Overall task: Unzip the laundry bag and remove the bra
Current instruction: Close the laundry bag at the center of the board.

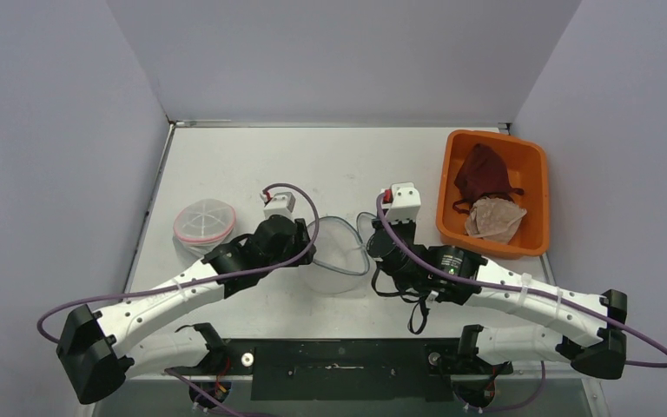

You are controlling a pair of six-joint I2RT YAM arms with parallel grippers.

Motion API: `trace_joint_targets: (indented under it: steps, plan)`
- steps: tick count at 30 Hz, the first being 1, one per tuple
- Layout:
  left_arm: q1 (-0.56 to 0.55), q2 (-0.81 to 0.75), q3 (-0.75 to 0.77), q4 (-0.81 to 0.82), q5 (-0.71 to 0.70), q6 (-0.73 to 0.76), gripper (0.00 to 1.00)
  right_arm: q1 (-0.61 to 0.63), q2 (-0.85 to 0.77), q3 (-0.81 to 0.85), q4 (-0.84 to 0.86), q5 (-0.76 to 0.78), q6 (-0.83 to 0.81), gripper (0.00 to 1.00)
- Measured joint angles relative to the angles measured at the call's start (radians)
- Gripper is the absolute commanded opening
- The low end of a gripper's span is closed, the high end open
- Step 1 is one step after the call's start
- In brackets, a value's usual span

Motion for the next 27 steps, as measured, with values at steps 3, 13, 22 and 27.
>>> trace_joint_targets:
  steps: [3, 13, 22, 27]
  plan:
    - [0.000, 0.049, 0.022, -0.014, -0.006, 0.012, 0.44, 0.005, 0.012, 0.005, 0.003, -0.008, -0.004, 0.05]
    - [0.005, 0.120, 0.045, -0.043, -0.025, 0.032, 0.00, 0.014, 0.017, 0.046, -0.002, -0.012, -0.027, 0.05]
    - [0.008, -0.003, 0.052, 0.099, 0.042, 0.031, 0.00, 0.018, 0.095, 0.423, -0.093, 0.134, -0.163, 0.05]
    - [0.009, 0.003, -0.014, 0.282, 0.081, 0.009, 0.00, 0.018, 0.118, 0.470, -0.090, 0.208, -0.212, 0.05]
